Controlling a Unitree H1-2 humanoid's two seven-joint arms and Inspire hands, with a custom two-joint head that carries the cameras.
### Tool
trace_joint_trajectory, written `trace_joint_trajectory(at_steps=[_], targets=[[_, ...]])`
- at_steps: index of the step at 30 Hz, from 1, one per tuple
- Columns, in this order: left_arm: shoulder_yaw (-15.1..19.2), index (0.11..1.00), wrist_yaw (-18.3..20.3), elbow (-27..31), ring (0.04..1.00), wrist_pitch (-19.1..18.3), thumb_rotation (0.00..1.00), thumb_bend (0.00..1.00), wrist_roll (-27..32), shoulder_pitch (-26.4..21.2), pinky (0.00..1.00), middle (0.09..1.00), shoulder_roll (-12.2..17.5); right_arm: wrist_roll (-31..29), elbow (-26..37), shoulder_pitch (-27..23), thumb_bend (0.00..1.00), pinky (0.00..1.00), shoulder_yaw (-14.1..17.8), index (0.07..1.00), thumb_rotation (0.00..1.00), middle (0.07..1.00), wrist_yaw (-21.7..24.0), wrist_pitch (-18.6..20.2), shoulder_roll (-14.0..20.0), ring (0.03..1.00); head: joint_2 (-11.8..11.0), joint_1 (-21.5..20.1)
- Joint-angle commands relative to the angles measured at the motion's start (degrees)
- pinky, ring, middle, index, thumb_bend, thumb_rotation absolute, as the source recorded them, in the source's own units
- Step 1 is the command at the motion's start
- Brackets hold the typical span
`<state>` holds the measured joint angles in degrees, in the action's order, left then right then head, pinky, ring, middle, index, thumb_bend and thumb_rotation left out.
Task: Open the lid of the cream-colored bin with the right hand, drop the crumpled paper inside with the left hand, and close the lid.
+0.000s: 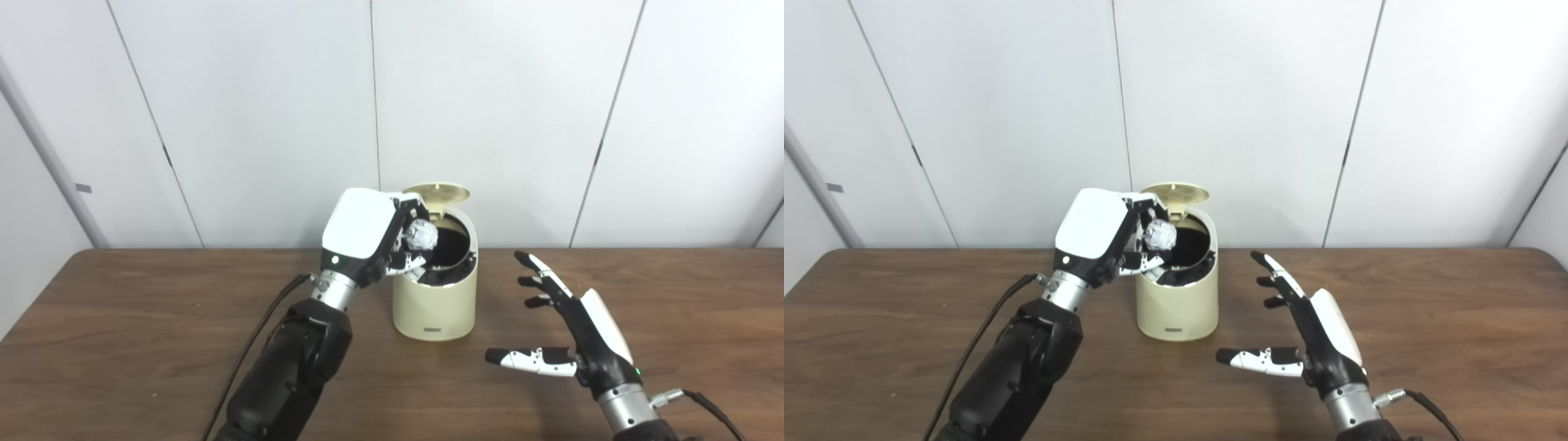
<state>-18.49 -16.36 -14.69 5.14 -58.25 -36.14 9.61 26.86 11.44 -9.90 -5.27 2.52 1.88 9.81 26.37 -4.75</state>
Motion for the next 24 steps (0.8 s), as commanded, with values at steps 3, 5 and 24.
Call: trace_joint_trajectory(at_steps=[3,5,24], targets=[[-0.37,0.529,-3.02,-0.64,0.386,-0.35,0.0,0.5,-0.66,-3.74,0.37,0.459,0.45,-0.27,2.28,-1.05,0.76,0.68,0.3,0.916,0.31,0.927,-0.6,-0.69,0.15,0.83,0.0,-0.07],[-0.86,0.526,-2.38,-0.85,0.403,-1.25,0.0,0.5,-1.35,-3.86,0.37,0.458,0.65,-0.43,2.1,-1.05,0.76,0.68,0.33,0.916,0.31,0.925,-0.66,-0.88,0.15,0.83,0.0,-0.07],[-2.74,0.698,0.93,1.48,0.599,-4.03,0.06,0.92,-1.52,-3.27,0.52,0.655,1.71,-0.16,2.34,-1.08,0.76,0.68,0.13,0.921,0.3,0.928,-0.45,-0.56,0.25,0.826,0.33,0.3]])
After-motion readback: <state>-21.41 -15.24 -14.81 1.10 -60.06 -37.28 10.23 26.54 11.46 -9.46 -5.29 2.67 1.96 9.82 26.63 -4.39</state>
